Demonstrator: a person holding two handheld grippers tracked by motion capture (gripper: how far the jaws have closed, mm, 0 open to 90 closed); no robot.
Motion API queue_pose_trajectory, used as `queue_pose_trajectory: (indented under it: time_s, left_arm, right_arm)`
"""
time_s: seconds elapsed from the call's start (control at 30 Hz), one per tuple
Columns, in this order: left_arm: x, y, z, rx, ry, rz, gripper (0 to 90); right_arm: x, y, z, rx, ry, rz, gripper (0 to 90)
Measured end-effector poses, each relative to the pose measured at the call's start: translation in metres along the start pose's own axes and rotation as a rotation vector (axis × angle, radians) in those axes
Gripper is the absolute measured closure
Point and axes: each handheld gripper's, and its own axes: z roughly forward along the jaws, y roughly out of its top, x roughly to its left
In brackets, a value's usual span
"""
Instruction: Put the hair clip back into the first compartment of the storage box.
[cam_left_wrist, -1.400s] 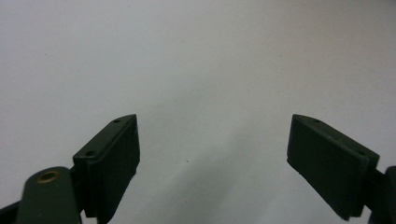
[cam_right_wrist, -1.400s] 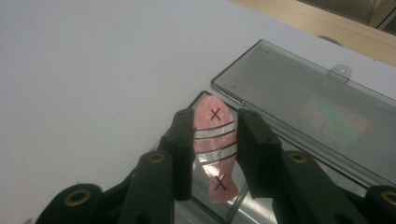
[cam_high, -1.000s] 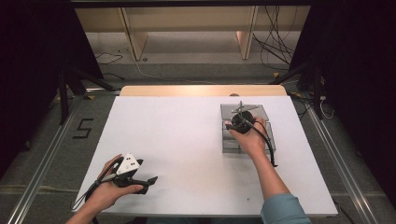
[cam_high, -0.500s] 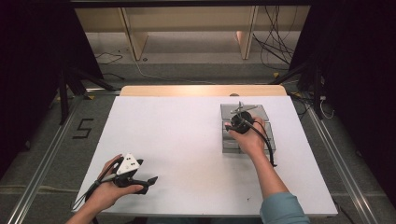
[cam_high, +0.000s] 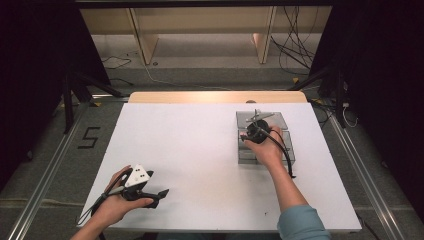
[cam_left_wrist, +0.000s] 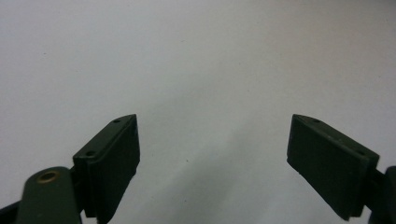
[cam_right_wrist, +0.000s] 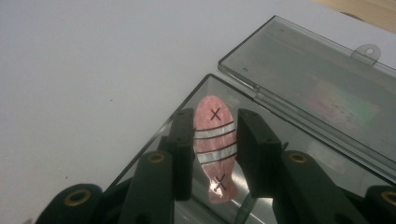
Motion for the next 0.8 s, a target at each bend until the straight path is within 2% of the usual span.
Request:
queue_pose_trajectory:
  time_s: [0.8]
  left_arm:
    - [-0.0004,-0.0001,0.0002,0.001,-0.001,0.003,16.7]
  right_arm:
    - [-0.0015,0.0013,0.0058,0.022,0.005,-0.009,68.7]
